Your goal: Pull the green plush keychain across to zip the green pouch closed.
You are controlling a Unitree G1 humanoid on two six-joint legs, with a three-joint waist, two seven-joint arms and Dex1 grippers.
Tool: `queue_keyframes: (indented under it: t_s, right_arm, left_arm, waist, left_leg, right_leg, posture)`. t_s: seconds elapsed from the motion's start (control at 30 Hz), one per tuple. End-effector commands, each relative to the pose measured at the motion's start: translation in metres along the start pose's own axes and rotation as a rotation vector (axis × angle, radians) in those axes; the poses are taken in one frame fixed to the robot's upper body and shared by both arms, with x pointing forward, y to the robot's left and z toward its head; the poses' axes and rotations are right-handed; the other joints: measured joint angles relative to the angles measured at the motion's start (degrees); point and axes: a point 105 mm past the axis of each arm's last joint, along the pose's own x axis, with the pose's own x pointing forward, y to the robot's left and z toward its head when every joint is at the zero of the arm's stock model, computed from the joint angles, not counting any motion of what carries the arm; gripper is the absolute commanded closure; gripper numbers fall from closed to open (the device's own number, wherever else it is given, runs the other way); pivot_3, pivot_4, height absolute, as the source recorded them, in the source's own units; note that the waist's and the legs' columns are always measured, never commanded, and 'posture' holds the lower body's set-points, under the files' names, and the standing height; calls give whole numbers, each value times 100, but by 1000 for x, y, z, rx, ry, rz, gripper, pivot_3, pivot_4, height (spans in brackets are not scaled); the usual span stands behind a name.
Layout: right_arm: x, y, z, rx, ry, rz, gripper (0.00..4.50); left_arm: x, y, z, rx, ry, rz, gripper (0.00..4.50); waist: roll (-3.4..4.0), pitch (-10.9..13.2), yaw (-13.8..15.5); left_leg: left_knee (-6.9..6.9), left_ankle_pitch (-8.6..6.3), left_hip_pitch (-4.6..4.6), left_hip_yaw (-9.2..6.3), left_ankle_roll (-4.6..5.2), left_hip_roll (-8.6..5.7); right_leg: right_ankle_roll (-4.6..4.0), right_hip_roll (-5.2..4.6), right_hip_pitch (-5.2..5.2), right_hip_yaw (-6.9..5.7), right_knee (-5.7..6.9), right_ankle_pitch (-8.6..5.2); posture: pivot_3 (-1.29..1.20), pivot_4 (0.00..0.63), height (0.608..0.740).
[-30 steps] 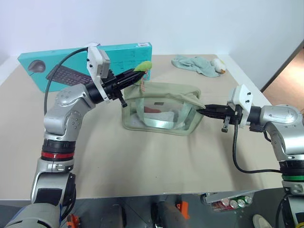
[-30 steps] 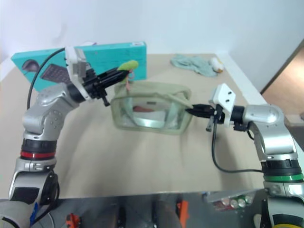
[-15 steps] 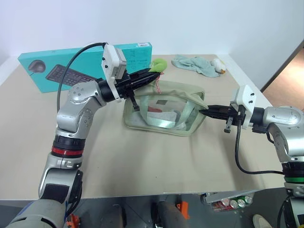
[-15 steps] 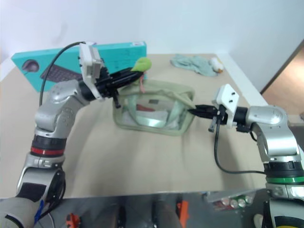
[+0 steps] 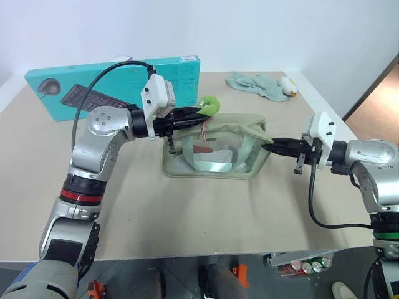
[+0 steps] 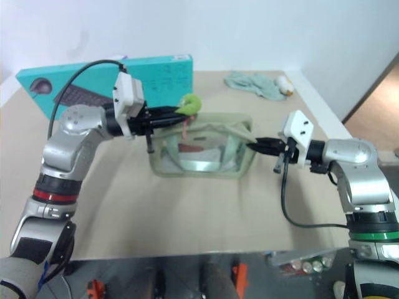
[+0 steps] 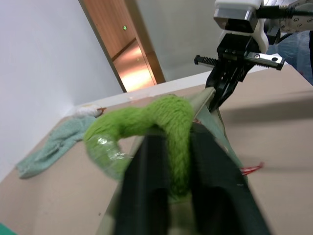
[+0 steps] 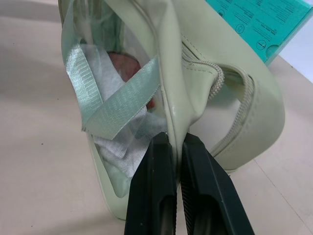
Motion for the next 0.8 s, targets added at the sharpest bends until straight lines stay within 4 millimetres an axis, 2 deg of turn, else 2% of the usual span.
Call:
queue_keyframes:
  t_s: [0.03, 0.17, 0.37, 0.6, 0.7, 0.8]
  right_arm:
    - [-2, -3, 13, -52, -25, -8, 4500]
    - [-1, -3, 13, -53, -26, -7, 4500]
    - [0, -3, 12, -53, -24, -4, 4500]
    - [0, -4, 11, -54, -23, -1, 4500]
    - [0, -4, 11, -54, -24, 1, 4500]
    - [1, -4, 11, -53, -26, 2, 4500]
  left_arm:
    - [-7, 11, 13, 73, -10, 13, 2496]
    - [-17, 21, 14, 97, 9, 38, 1268]
    - [-41, 29, 12, 89, 57, 57, 1268]
    - [-75, 36, 11, -33, 72, 165, 1268]
    - [-94, 34, 6, -110, 86, 229, 1268]
    - [-104, 18, -5, -194, 114, 240, 1268]
  waist:
    - [0, 0, 0]
    - [0, 0, -2]
    - [1, 0, -6]
    - [1, 0, -6]
    - [1, 0, -14]
    - [2, 0, -20]
  left_leg:
    - [0, 0, 0, 0, 0, 0]
    - [0, 0, 0, 1, 0, 1]
    - [0, 0, 0, 1, 0, 2]
    - [0, 0, 0, 2, 0, 2]
    - [0, 0, 2, 1, 0, 6]
    - [0, 0, 2, 1, 0, 10]
  right_leg:
    - [0, 0, 0, 0, 0, 0]
    - [-1, 2, 0, -1, 0, 0]
    - [-1, 2, -2, -2, 0, 0]
    - [0, 1, -1, -3, 1, 0]
    - [-1, 2, -3, -2, 1, 0]
    - [-1, 3, -3, -1, 1, 0]
  posture:
    - [0, 150, 740]
    - [0, 150, 740]
    - [0, 150, 740]
    - [0, 150, 740]
    - [0, 150, 740]
    - [0, 150, 740]
